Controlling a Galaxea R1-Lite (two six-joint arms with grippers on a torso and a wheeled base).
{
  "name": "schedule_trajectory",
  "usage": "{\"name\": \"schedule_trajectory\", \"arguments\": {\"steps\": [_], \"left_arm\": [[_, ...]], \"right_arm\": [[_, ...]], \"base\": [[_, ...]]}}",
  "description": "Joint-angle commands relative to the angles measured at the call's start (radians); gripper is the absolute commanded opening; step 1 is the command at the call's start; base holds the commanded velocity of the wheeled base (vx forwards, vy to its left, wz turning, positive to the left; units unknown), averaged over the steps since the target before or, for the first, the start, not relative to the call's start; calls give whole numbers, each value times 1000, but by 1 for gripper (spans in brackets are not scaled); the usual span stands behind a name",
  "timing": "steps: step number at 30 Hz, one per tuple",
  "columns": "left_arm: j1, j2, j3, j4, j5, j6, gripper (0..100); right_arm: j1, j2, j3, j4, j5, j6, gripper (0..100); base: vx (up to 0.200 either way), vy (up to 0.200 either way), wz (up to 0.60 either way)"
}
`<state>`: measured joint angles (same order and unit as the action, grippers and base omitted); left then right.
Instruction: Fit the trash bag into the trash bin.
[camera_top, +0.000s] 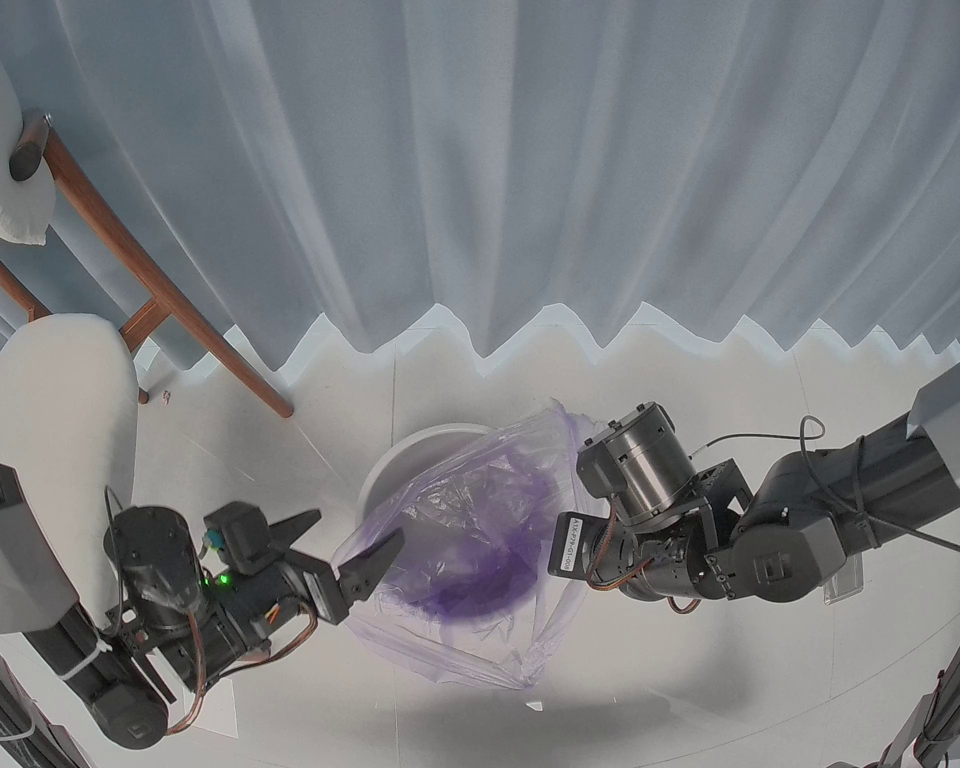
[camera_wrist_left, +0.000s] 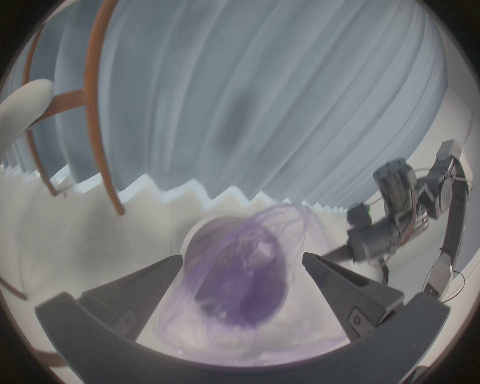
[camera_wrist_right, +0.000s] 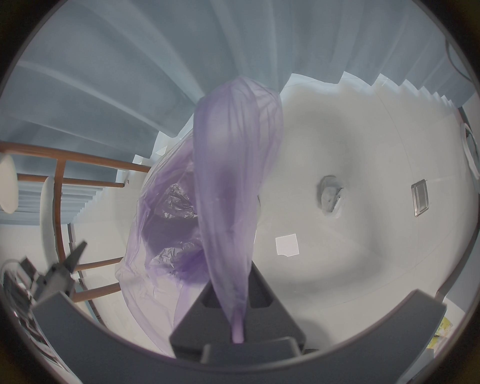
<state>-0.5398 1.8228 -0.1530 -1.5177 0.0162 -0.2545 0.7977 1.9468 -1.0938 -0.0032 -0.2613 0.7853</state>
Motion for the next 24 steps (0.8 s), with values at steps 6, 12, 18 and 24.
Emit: {"name": "schedule_trajectory", "arguments": {"steps": [6, 12, 18, 24], "left_arm": [[70, 99, -402, 278, -229, 31, 100], [77, 217, -500, 303, -277, 112, 100], [72, 271, -508, 300, -325, 138, 100], [80, 382, -511, 237, -323, 208, 100]], "right_arm": [[55, -42, 51, -46, -1, -32, 0], [81, -46, 48, -46, -3, -32, 0], [83, -48, 43, -46, -9, -34, 0], [83, -46, 42, -47, -9, -34, 0]], "base": [[0, 0, 0], [0, 0, 0], [0, 0, 0], [0, 0, 0]]}}
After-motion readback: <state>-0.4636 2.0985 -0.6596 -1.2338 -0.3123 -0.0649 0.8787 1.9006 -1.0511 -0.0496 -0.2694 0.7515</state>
